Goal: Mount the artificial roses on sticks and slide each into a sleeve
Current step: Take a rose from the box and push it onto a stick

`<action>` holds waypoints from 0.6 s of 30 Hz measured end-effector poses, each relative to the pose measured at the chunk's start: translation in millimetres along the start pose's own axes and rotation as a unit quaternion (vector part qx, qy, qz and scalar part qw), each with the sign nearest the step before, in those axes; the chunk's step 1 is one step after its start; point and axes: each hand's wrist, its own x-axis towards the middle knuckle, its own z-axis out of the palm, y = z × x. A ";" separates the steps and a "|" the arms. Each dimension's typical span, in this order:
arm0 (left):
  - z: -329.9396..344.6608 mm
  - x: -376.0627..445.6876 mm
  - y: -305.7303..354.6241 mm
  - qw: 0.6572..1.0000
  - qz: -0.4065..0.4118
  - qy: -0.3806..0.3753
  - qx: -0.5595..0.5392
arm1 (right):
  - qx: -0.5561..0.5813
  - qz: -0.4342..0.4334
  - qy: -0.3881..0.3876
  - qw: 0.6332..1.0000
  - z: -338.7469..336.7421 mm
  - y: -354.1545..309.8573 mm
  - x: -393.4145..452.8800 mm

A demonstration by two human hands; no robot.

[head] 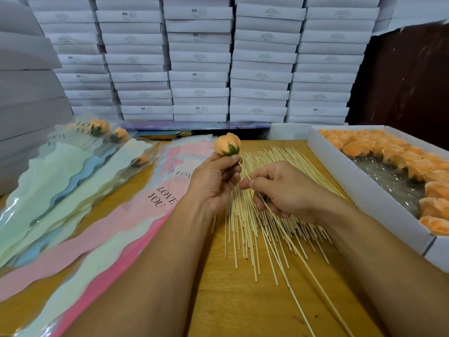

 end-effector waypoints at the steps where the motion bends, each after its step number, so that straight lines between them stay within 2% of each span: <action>1: -0.3 0.7 -0.4 1.000 -0.006 0.004 -0.009 | -0.003 0.002 -0.001 1.000 0.2 0.8 0.3; 12: 0.5 1.3 -1.9 0.999 -0.017 0.014 -0.044 | -0.021 -0.004 0.007 1.000 0.4 7.4 4.8; 18: -1.6 1.4 -1.4 0.999 -0.029 -0.003 -0.043 | 0.012 0.013 0.023 1.000 3.9 9.2 6.6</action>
